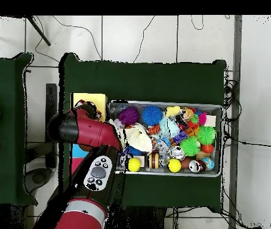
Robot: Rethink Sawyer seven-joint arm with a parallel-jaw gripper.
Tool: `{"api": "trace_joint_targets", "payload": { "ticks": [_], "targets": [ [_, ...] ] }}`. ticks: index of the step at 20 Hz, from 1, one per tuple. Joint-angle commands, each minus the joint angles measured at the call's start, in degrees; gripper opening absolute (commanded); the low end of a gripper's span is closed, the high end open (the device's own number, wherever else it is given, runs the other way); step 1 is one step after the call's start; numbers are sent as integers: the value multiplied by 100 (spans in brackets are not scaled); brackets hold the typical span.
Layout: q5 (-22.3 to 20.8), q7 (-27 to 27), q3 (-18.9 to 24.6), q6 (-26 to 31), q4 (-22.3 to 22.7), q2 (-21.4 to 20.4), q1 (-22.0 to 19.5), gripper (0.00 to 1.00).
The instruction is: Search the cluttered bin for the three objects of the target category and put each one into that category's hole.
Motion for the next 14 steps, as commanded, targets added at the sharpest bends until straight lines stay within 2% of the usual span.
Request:
{"api": "trace_joint_targets", "payload": {
  "ticks": [1, 9, 10, 14],
  "targets": [
    [71, 1116, 716, -120, 565, 495, -276, 100],
    [96, 1099, 729, 57, 592, 437, -314, 100],
    [93, 1095, 734, 61, 597, 434, -316, 0],
    [113, 1079, 736, 169, 569, 436, -331, 0]
  ]
}}
